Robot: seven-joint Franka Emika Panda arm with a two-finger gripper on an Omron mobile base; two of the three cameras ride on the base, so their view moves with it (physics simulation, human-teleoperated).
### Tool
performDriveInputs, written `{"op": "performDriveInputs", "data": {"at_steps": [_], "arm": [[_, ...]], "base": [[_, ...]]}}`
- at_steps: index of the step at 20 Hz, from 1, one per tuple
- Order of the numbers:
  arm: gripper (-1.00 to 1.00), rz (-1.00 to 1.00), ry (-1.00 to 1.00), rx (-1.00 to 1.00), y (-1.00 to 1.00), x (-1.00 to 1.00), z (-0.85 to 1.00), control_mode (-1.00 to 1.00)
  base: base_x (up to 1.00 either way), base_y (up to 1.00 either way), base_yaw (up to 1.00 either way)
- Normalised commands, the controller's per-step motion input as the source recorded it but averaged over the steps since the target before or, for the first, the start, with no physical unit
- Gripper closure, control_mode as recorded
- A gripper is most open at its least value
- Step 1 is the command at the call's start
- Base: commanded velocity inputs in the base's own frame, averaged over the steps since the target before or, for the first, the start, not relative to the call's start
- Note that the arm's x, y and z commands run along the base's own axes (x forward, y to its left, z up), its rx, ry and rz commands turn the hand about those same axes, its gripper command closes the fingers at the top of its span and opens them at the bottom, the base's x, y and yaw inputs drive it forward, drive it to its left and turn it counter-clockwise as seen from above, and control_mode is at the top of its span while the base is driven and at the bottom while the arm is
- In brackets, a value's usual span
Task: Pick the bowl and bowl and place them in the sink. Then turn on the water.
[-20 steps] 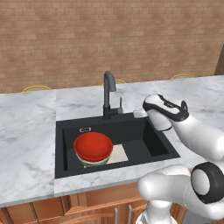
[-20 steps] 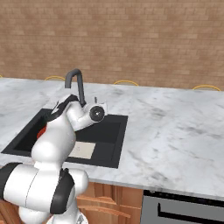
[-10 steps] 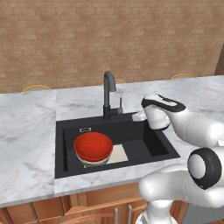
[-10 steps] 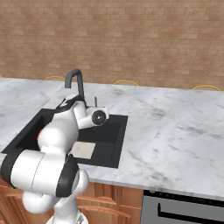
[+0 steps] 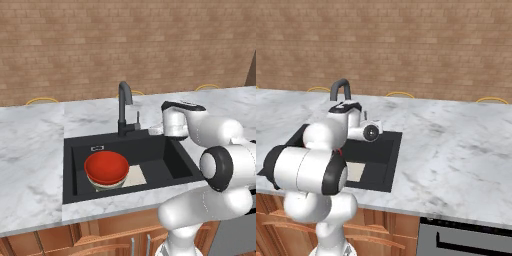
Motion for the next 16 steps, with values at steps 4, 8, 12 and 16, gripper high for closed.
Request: {"op": "performDriveInputs", "data": {"at_steps": [4,8,12,16], "arm": [[-1.00,-0.06,-0.02,0.00,-0.04,0.19,-0.10,-1.00],[-1.00,-0.09,-0.01,0.00,0.00,0.19,-0.07,-1.00],[-1.00,-0.12,-0.01,0.00,0.00,0.16,0.00,-1.00],[-1.00,-0.11,-0.01,0.00,0.00,0.07,0.00,-1.00]], "base": [[0.00,0.00,0.00],[0.00,0.00,0.00],[0.00,0.00,0.00],[0.00,0.00,0.00]]}}
